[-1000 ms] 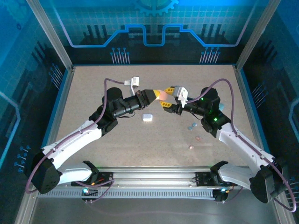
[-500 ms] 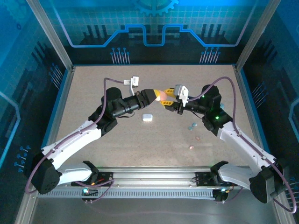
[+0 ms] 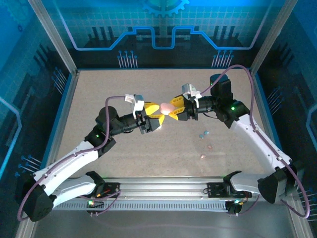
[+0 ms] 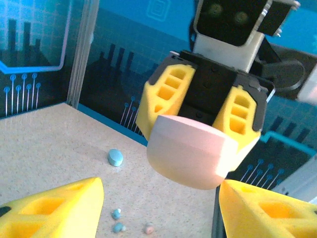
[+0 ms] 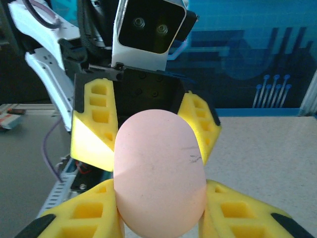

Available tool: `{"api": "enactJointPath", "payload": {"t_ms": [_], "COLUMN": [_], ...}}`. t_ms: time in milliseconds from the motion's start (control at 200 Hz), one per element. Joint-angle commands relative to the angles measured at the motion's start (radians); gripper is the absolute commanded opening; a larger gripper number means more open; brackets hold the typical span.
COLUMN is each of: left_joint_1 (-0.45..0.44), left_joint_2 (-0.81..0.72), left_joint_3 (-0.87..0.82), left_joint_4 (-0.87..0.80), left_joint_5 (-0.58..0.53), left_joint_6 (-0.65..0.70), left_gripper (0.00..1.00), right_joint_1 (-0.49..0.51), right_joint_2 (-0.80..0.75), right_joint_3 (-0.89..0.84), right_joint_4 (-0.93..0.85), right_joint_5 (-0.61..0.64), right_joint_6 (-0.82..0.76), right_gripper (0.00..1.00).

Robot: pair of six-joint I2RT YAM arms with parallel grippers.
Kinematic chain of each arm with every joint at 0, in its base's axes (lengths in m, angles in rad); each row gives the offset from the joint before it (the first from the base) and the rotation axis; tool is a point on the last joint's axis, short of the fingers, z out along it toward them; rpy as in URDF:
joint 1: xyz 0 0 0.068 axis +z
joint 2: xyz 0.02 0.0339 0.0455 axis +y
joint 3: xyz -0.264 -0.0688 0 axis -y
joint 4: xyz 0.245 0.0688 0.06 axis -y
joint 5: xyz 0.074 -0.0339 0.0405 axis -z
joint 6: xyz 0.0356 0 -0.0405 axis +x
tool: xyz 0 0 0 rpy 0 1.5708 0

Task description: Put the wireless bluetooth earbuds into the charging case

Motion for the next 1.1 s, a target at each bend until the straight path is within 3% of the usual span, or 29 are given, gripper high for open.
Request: {"api": "enactJointPath", "payload": {"t_ms": [0, 340, 1096], "left_joint_1": [-0.019, -0.042, -0.044], "left_joint_2": [-0.003, 0.037, 0.061], "left_joint_3": [0.037, 0.048, 0.066], "left_joint_4": [-0.013, 0.070, 0.048], "left_joint_5": [0.058, 0.069, 0.071], "left_joint_6": [0.159, 0.135, 0.112], "left_gripper": [0.64, 0.59, 0.44], "right_joint_1": [-0.007, 0.010, 0.031], "right_joint_2": [0.015, 0.031, 0.014], "right_joint_3": [0.050, 0.066, 0.047], "right_joint_4": [-0.093, -0.123, -0.139], "right_joint_5": [-0.083, -0.045, -0.023], "right_joint_6": [-0.026, -0.051, -0.114], "right_gripper": [0.33, 0.33, 0.33]}}
